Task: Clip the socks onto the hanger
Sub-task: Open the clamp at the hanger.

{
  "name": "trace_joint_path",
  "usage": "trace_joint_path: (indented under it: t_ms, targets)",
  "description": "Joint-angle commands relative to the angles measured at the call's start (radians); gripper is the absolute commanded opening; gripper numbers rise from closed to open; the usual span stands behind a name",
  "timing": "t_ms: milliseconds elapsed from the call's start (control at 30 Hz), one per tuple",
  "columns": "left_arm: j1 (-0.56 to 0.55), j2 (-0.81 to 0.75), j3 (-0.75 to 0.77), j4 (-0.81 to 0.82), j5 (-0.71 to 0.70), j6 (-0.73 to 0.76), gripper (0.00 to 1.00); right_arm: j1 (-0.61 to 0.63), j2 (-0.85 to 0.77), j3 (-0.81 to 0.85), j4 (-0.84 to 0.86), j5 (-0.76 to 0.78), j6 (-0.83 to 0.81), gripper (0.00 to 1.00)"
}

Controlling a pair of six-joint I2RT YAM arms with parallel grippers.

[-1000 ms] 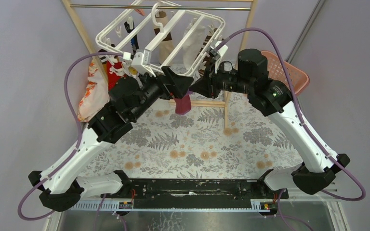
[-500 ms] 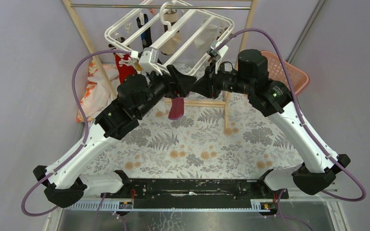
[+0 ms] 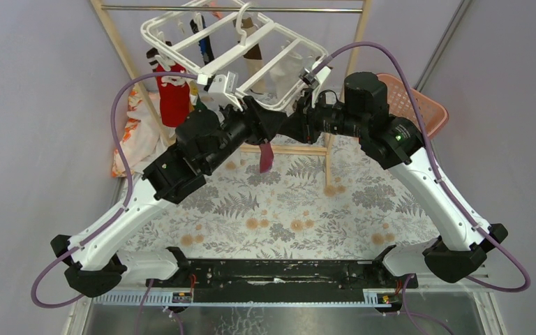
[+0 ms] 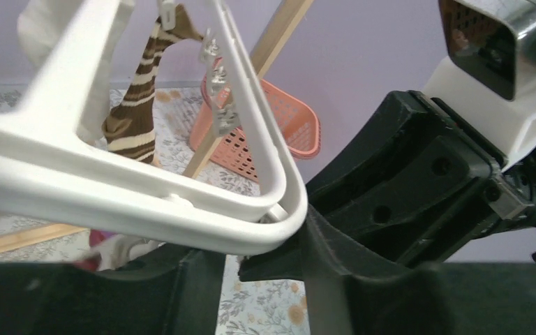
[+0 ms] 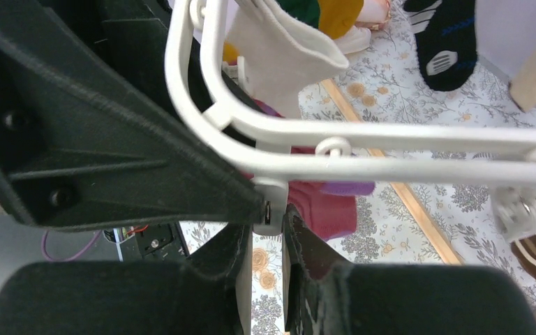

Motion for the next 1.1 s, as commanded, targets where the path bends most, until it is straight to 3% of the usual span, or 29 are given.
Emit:
trace_joint_path:
  t_ms: [0,167,233,367,500,800,833,967,1067]
  targets:
    - [-0.010,0.002,0.044,0.131,-0.036,0.031,0.40,0.011,-0.007,0.007,-0.043,-0.037,-0.005,0.00]
    - [-0.017,-0.016,0.027,0.146,-0.030,0.027,0.33,0.012,-0.005,0.010,-0.046,-0.033,-0.006,0.00]
    - [-0.016,-0.019,0.025,0.147,-0.034,0.031,0.22,0.013,-0.004,0.011,-0.045,-0.031,-0.005,0.00]
    - [-0.018,-0.024,0.019,0.147,-0.034,0.035,0.15,0.013,-0.001,0.013,-0.042,-0.032,-0.005,0.00]
    - [-0.019,-0.023,0.019,0.147,-0.030,0.037,0.01,0.013,-0.002,0.009,-0.039,-0.026,-0.003,0.00]
    - [-0.019,-0.042,-0.005,0.146,-0.025,0.055,0.00,0.013,-0.013,0.004,-0.041,0.003,-0.006,0.00]
    - [-0.019,-0.045,-0.009,0.146,-0.024,0.057,0.00,0.014,-0.016,-0.001,-0.037,0.007,-0.004,0.02]
    - [-0.018,-0.056,-0.009,0.145,-0.022,0.058,0.00,0.013,-0.036,-0.033,-0.005,0.025,0.013,0.36]
    - [-0.018,-0.060,-0.002,0.144,-0.018,0.058,0.00,0.013,-0.057,-0.057,0.009,0.064,0.014,0.47]
